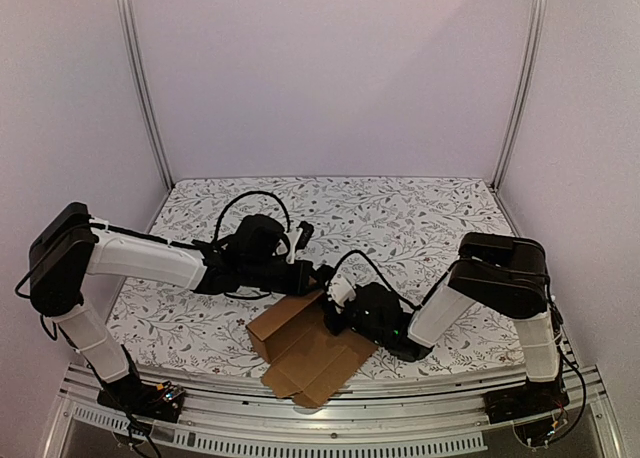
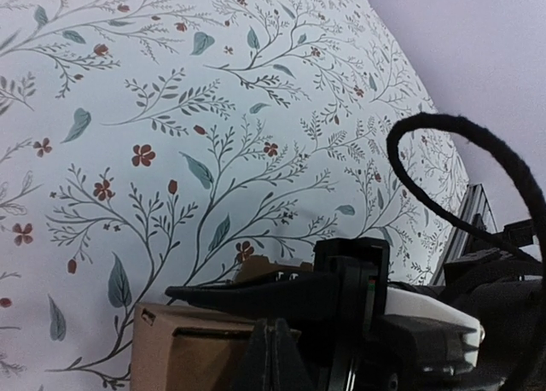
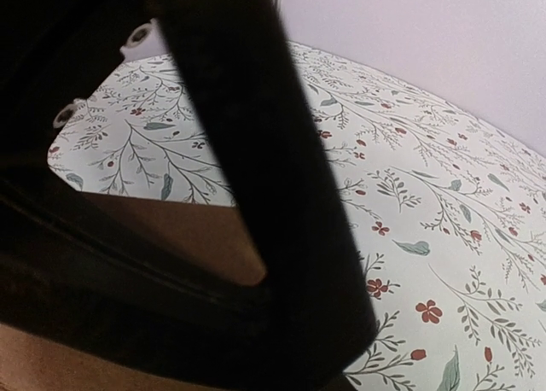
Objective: Fold the paper box
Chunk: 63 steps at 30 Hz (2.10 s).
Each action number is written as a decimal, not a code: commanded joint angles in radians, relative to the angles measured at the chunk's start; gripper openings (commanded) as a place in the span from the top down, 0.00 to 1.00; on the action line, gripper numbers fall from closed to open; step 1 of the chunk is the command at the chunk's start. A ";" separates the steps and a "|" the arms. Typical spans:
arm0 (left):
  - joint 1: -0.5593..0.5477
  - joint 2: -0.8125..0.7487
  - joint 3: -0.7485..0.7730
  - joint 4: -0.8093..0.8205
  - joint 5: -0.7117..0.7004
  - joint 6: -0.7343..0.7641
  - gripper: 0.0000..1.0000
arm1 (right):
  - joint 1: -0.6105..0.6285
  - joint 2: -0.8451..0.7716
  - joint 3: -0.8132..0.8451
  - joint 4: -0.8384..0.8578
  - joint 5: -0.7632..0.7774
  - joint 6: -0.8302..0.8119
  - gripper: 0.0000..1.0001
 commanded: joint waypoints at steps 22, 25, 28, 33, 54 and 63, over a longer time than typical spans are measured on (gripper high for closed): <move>0.005 -0.055 0.118 -0.266 -0.067 0.087 1.00 | -0.002 -0.533 -0.166 -0.710 -0.040 0.153 0.12; 0.007 -0.084 0.145 -0.308 -0.077 0.105 1.00 | -0.002 -0.654 -0.152 -0.890 -0.037 0.194 0.01; 0.007 -0.121 0.163 -0.356 -0.085 0.114 1.00 | -0.002 -0.762 -0.152 -1.018 -0.020 0.253 0.01; 0.008 -0.195 0.155 -0.430 -0.106 0.127 0.96 | -0.003 -0.898 -0.109 -1.319 0.057 0.461 0.01; 0.010 -0.429 -0.031 -0.492 -0.170 0.126 0.46 | 0.123 -0.963 -0.261 -1.275 -0.226 1.146 0.16; 0.010 -0.382 -0.021 -0.461 -0.051 0.125 0.34 | 0.123 -0.901 -0.341 -1.131 -0.201 1.316 0.31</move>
